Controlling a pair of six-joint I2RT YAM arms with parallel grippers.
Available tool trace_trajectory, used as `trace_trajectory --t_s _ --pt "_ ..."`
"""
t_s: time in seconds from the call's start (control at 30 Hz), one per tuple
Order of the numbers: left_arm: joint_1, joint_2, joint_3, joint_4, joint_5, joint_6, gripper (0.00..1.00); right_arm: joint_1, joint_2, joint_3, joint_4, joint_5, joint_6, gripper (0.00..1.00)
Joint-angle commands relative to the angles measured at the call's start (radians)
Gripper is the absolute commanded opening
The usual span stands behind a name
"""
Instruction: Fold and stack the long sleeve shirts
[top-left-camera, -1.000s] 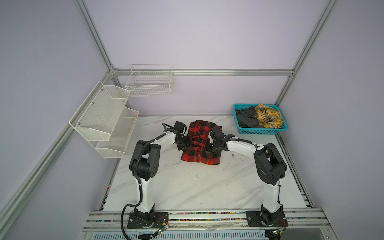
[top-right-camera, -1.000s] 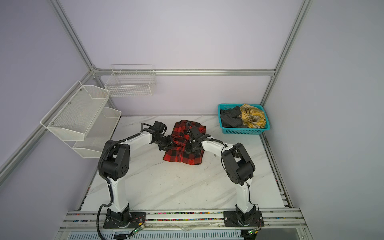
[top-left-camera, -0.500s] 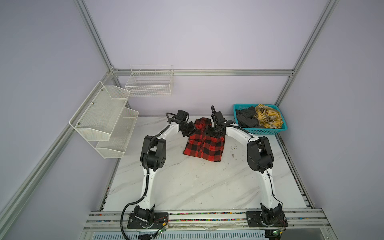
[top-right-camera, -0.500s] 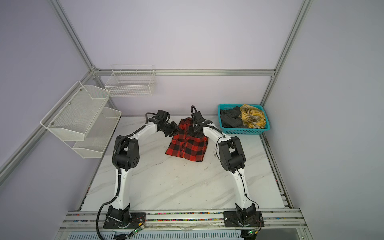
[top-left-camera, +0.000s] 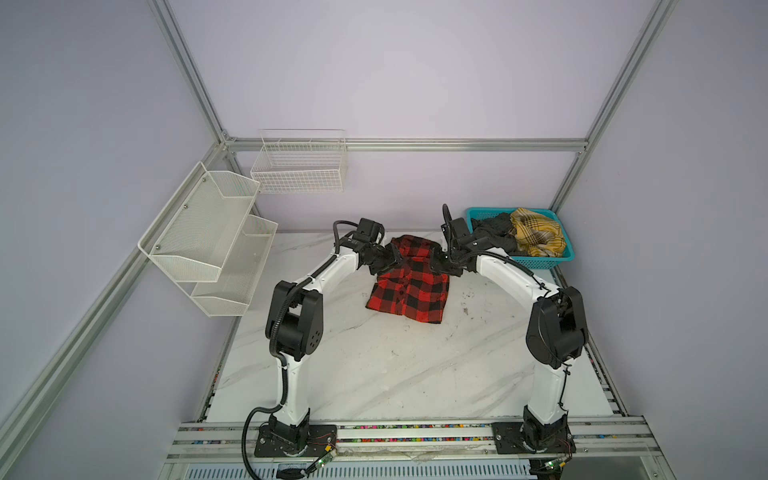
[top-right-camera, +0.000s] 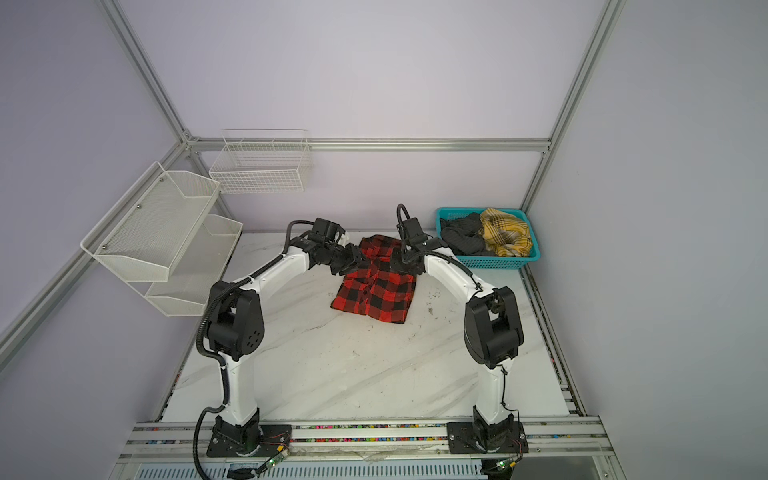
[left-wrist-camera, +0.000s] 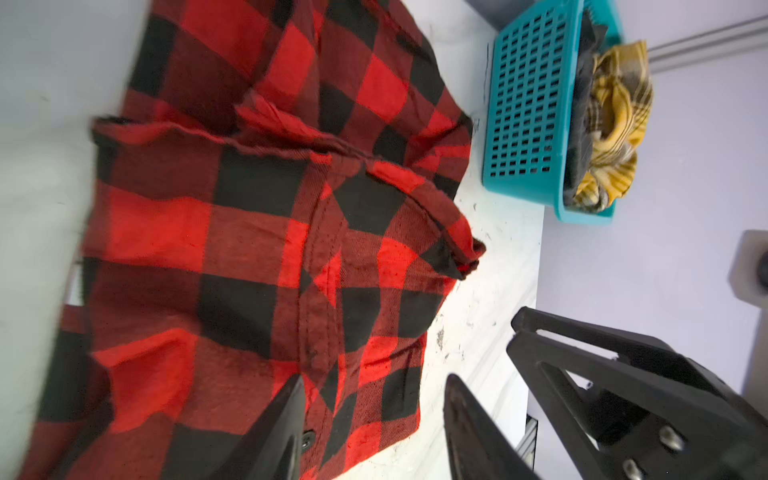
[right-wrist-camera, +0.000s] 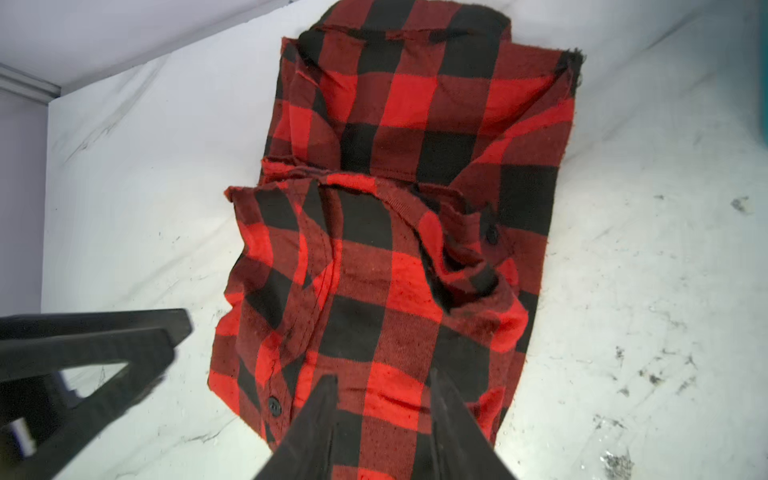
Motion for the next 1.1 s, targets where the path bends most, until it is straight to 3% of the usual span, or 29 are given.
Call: trace_trajectory --t_s 0.0,0.13,0.23,0.47,0.67,0.77,0.9,1.07 --pt "-0.002 0.085 0.055 -0.009 0.031 0.043 0.53 0.036 0.029 -0.065 0.030 -0.023 0.036 0.42" --pt "-0.031 0.127 0.067 -0.034 0.030 0.066 0.52 0.060 0.047 -0.117 0.019 0.000 0.046 0.39" --pt "-0.067 0.088 -0.028 -0.039 -0.003 0.088 0.51 0.108 -0.016 -0.242 0.045 0.033 0.094 0.35" --pt "-0.109 -0.075 -0.500 0.054 -0.084 0.063 0.47 0.160 -0.169 -0.681 0.234 0.004 0.259 0.28" --pt "-0.150 -0.228 -0.785 0.143 -0.095 0.030 0.48 0.248 -0.297 -0.855 0.293 -0.045 0.349 0.26" --pt "-0.148 -0.304 -0.778 0.113 -0.121 0.038 0.55 0.306 -0.350 -0.833 0.230 -0.035 0.376 0.26" --pt "-0.146 -0.412 -0.627 -0.015 -0.172 0.064 0.66 0.327 -0.423 -0.725 0.124 0.014 0.374 0.28" --pt "-0.124 -0.568 -0.517 -0.149 -0.201 0.023 0.68 0.355 -0.380 -0.586 0.108 0.020 0.362 0.28"
